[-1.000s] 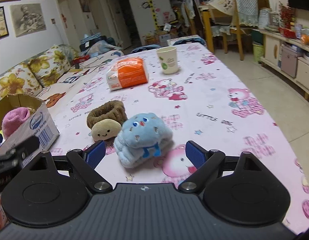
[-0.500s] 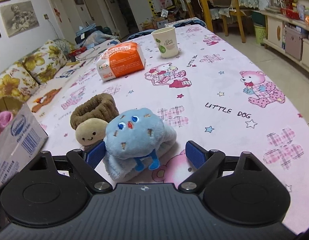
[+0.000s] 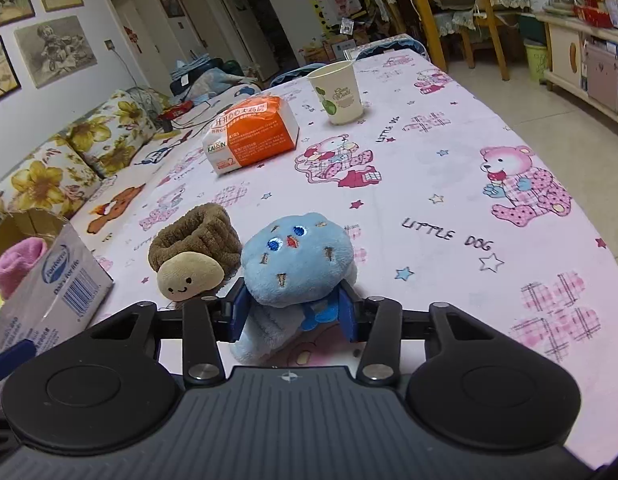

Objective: Organize soft objects
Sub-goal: 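Grasp the blue plush with right while left grasps the brown ring plush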

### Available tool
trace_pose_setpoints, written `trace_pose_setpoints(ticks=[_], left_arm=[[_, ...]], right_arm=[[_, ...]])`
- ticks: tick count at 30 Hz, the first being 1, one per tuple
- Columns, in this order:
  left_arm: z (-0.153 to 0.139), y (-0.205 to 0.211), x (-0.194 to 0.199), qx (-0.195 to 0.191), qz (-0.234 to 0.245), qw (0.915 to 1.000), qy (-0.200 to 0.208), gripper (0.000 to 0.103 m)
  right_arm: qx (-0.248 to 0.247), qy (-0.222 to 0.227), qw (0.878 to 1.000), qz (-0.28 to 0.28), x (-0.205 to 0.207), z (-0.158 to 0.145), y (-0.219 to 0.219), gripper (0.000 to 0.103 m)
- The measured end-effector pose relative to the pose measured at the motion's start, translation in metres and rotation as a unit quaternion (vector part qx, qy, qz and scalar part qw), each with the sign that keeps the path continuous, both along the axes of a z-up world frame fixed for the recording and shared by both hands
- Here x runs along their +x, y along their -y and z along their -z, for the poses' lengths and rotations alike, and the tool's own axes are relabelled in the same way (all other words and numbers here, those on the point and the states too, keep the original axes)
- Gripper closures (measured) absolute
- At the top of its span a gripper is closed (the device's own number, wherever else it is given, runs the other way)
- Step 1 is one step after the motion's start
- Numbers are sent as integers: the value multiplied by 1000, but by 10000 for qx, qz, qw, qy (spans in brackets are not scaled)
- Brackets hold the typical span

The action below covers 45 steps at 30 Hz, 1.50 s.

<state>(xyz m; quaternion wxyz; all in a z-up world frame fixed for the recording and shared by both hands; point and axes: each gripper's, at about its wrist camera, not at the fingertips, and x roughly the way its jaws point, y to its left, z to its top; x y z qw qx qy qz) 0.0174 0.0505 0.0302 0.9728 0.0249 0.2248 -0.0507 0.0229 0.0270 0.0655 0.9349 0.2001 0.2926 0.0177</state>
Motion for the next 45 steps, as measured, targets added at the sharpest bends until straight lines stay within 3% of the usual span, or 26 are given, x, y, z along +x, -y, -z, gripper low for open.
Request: trace_pose_setpoints(ticks=[4,16,19,20,21,27,28,30,35,37,38,39,45], left_arm=[[0,9,11,-136,-91,9999,10,1],[12,55,80,236,160,9996,-15,1],[14,57,95,316,205,9993,-40,1],[15,58,101,356,208,9991,-59,1],[17,58,107,388,222,9990,-83,1],[22,57,132,241,374,9983,-389,2],[23,57,136,193,417,9978,-482,4],[26,58,141,174,383,9969,-659,24],[26,54,136,-121,452,9963,-728,43],[24,54,131,-203,445,9964,-690,49],[23,54,129,-227,432,9965,-675,51],[23,54,126,-229,424,9967,-657,53],[20,52,107,-310,406,9965,-663,55]], right_arm=[[102,34,9999,39,-9,-4,14,49],[-265,-125,9990,-336,-19,-3,26,48],[-158,-239,9993,-235,-17,1,28,29],[-153,-275,9993,-192,-16,2,27,13],[-153,-282,9993,-166,-16,4,26,6],[29,-172,9998,16,-13,8,23,0],[96,-144,9998,18,-12,9,22,0],[166,-87,9998,41,-10,9,19,0],[205,18,9998,73,-5,11,13,0],[117,18,9999,64,-3,11,12,5],[75,27,10000,37,-2,11,11,21],[98,4,10000,-4,-2,11,12,29],[426,-3,9991,37,-3,11,23,59]])
